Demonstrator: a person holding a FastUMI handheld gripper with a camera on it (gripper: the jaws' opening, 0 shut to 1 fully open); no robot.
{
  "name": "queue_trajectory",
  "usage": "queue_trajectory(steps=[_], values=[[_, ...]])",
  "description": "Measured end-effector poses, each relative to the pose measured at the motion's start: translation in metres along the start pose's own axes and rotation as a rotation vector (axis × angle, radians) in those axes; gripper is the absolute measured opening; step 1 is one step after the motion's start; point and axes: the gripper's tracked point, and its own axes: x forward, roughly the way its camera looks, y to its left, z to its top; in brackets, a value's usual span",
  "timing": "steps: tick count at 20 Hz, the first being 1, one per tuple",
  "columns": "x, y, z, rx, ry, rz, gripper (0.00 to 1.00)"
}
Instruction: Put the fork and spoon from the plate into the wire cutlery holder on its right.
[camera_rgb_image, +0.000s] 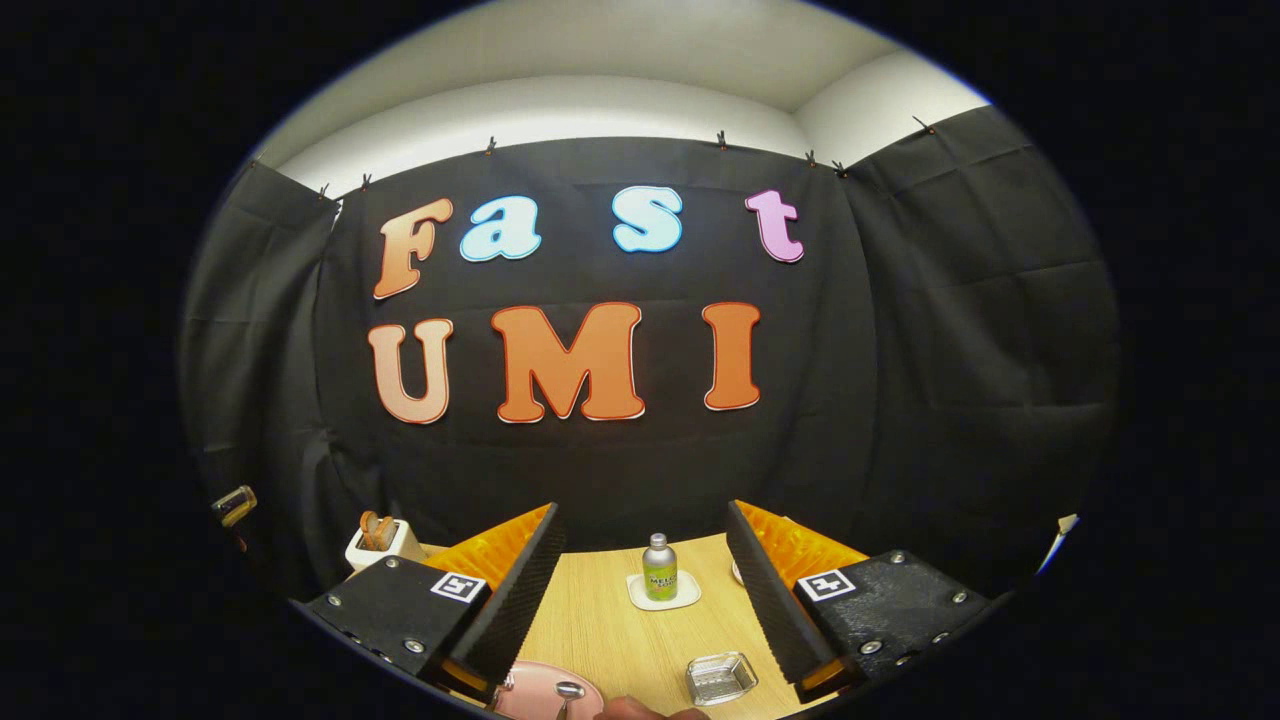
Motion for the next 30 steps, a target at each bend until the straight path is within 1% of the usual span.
queue_trajectory(steps=[4,7,10,15,19,25,27,30], values=[[-0.005,0.017,-0.015,-0.013,0.028,0.035,0.97],[-0.011,0.030,-0.047,-0.021,0.105,0.063,0.97],[-0.015,0.036,-0.081,-0.033,0.183,0.070,0.97],[-0.028,0.067,-0.157,-0.056,0.382,0.137,0.98],[-0.038,0.078,-0.211,-0.075,0.522,0.149,0.97],[-0.066,0.091,-0.293,-0.114,0.807,0.175,0.94],[-0.068,0.098,-0.312,-0.131,0.879,0.189,0.92],[-0.075,0.106,-0.338,-0.153,0.985,0.213,0.86]])
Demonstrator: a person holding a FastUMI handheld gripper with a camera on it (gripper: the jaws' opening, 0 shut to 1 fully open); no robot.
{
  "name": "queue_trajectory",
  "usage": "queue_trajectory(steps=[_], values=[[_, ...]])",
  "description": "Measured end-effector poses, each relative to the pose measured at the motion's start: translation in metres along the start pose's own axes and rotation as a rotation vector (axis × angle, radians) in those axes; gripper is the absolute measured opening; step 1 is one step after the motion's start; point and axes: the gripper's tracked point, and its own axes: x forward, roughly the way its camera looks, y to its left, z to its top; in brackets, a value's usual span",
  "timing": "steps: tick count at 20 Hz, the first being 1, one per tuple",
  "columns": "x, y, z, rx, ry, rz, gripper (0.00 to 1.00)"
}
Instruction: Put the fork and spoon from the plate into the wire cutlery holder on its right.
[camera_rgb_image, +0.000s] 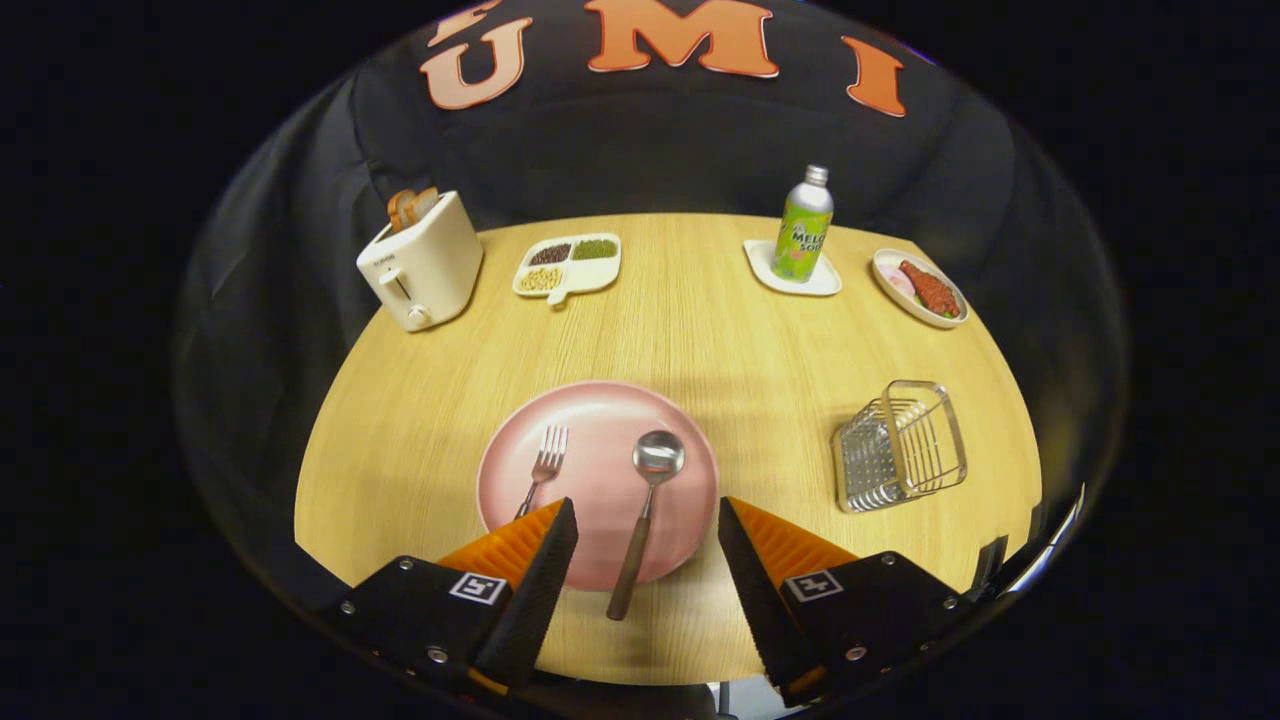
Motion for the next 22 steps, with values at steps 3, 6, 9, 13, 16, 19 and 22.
queue_trajectory(steps=[3,6,9,13,16,19,22], values=[[0.017,0.006,-0.013,-0.033,0.093,-0.001,0.81],[0.030,0.007,-0.022,-0.044,0.176,-0.011,0.73],[0.041,0.012,-0.028,-0.040,0.249,0.008,0.68],[0.055,0.008,-0.036,-0.027,0.342,-0.015,0.61],[0.064,0.005,-0.040,0.011,0.395,-0.039,0.48],[0.067,0.005,-0.043,0.031,0.428,-0.049,0.33],[0.070,0.005,-0.048,0.047,0.453,-0.057,0.18]])
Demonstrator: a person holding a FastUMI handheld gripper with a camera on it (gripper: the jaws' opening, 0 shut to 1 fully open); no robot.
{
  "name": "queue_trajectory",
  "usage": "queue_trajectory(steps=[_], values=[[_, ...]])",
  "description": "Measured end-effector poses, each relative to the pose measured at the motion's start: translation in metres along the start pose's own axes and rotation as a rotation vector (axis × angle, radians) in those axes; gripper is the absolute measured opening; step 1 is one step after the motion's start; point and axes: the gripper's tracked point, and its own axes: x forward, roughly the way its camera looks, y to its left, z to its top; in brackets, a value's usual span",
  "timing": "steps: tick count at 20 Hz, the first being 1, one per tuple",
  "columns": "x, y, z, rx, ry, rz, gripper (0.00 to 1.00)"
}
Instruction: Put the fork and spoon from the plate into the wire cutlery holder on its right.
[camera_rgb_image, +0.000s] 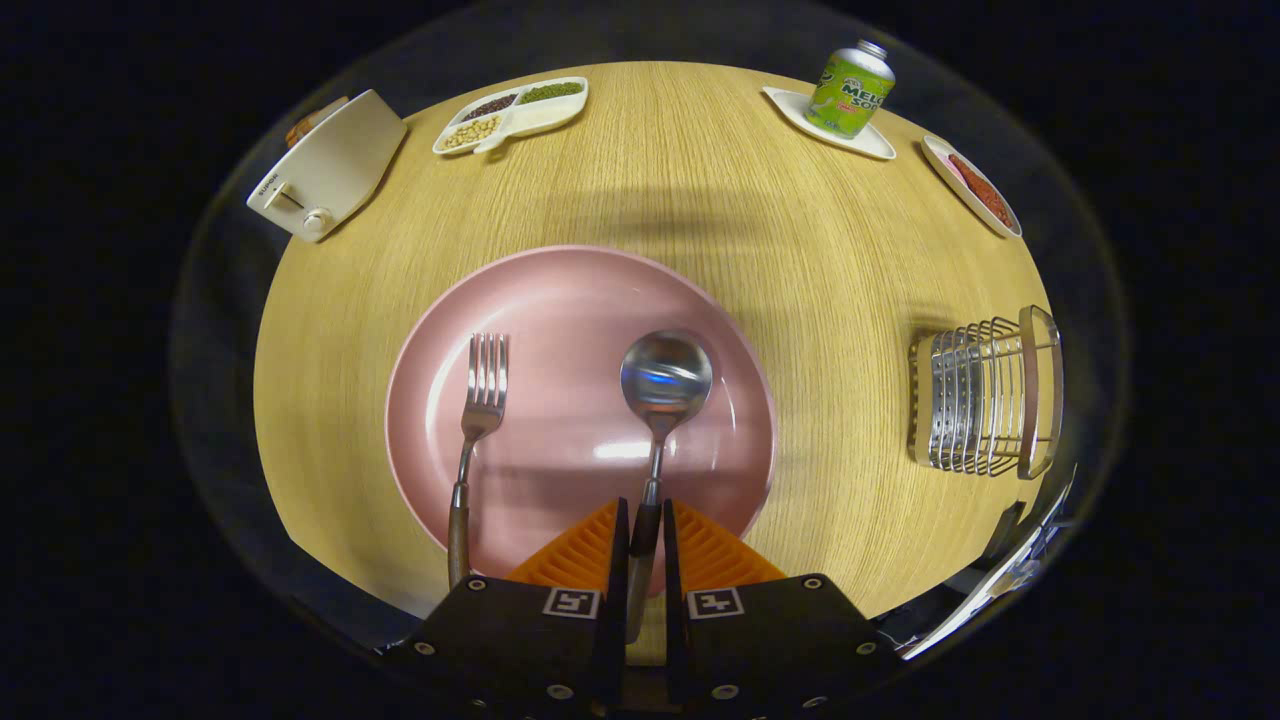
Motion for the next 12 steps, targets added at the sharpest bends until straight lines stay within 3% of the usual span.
queue_trajectory(steps=[6,12], values=[[-0.003,-0.004,0.005,-0.003,-0.020,0.013,0.06],[-0.031,-0.015,0.008,-0.014,-0.103,0.028,0.05]])
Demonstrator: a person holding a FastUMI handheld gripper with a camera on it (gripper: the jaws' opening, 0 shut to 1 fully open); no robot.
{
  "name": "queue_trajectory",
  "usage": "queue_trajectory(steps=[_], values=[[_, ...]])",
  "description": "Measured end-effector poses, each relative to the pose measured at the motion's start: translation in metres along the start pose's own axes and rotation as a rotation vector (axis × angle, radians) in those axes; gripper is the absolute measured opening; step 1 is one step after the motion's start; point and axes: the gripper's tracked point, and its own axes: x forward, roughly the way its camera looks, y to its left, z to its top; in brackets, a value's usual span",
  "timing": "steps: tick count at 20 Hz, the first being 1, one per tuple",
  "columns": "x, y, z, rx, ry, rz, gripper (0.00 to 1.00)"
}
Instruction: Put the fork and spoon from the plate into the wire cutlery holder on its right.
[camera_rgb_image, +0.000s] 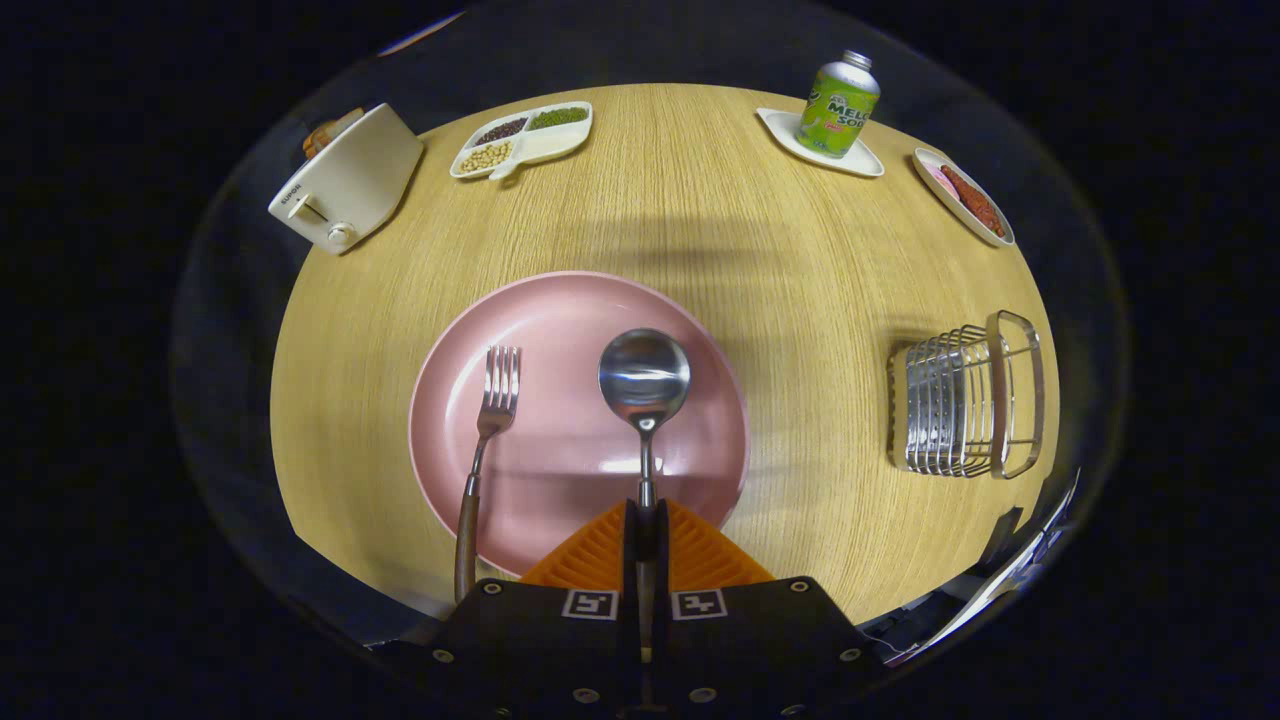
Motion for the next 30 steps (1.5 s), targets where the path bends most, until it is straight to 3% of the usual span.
queue_trajectory(steps=[9,17,30], values=[[-0.070,-0.079,-0.001,0.076,-0.099,-0.038,0.05],[-0.103,-0.165,-0.010,0.118,-0.116,-0.112,0.05],[-0.077,-0.199,0.000,0.035,0.014,-0.098,0.05]])
